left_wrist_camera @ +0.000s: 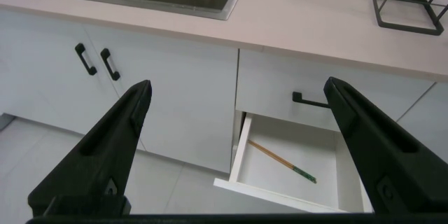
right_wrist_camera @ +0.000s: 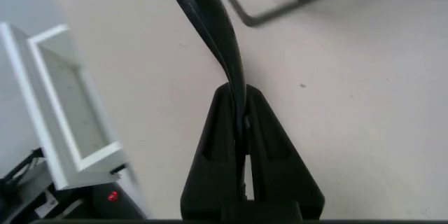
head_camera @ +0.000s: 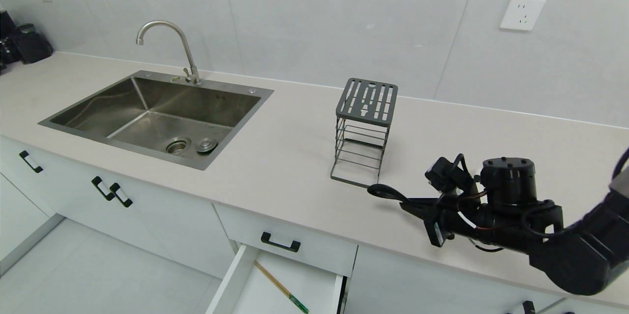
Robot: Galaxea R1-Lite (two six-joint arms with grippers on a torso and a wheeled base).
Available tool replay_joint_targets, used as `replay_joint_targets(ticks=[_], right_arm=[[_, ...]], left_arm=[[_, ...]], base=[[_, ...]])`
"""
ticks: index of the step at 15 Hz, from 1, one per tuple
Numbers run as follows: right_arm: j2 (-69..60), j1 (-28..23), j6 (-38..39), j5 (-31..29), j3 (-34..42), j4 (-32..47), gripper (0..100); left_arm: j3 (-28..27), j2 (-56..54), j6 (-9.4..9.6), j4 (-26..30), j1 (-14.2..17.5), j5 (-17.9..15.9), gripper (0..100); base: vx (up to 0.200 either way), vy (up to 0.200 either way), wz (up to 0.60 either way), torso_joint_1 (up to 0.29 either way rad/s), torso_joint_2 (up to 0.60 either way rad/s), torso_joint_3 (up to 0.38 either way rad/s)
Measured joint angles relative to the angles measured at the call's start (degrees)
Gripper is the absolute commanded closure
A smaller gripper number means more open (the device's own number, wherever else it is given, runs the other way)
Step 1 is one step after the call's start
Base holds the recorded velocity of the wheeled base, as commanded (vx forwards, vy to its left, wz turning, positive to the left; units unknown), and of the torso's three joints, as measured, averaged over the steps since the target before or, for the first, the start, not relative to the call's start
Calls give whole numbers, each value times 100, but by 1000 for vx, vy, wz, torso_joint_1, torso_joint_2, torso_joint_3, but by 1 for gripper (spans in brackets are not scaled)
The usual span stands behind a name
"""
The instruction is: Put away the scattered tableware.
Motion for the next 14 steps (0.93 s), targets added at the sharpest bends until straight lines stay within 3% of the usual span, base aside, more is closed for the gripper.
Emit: replay_joint_targets(ticks=[7,14], right_arm=[[-1765,891,171,294,1387,-345,100],[-2495,1597,116,167,1855,-368,100]], left_arm=[[0,0,0,-2,0,0,0],[0,0,0,-2,0,0,0]], base=[[0,0,0,0,0,0],[0,0,0,0,0,0]])
